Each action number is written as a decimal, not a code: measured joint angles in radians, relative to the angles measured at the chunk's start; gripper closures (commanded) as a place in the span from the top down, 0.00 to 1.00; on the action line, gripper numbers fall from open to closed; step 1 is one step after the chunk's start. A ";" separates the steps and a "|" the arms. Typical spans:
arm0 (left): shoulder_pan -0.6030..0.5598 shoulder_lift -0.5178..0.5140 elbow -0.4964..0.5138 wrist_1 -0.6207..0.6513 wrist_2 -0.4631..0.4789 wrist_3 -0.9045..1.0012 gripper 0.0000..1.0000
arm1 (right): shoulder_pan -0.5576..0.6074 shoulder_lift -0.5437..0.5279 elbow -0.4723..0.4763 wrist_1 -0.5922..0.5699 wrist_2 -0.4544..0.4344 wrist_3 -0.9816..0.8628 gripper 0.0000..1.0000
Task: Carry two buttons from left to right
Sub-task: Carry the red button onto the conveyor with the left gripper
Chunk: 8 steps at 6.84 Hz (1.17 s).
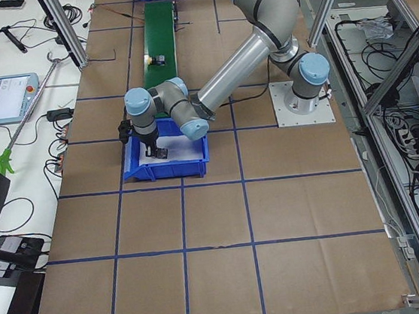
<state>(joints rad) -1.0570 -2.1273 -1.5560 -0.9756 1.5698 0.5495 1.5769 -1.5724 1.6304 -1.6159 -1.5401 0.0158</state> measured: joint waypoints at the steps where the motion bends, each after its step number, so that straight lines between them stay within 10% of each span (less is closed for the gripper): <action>1: -0.001 0.016 0.003 -0.013 0.000 0.000 0.00 | 0.000 0.000 0.000 0.000 0.003 -0.001 1.00; 8: -0.080 0.196 0.135 -0.377 0.014 -0.119 0.00 | 0.002 0.001 0.001 -0.001 0.008 -0.002 1.00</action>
<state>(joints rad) -1.1367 -1.9308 -1.4215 -1.3525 1.5839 0.4309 1.5785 -1.5713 1.6315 -1.6166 -1.5324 0.0138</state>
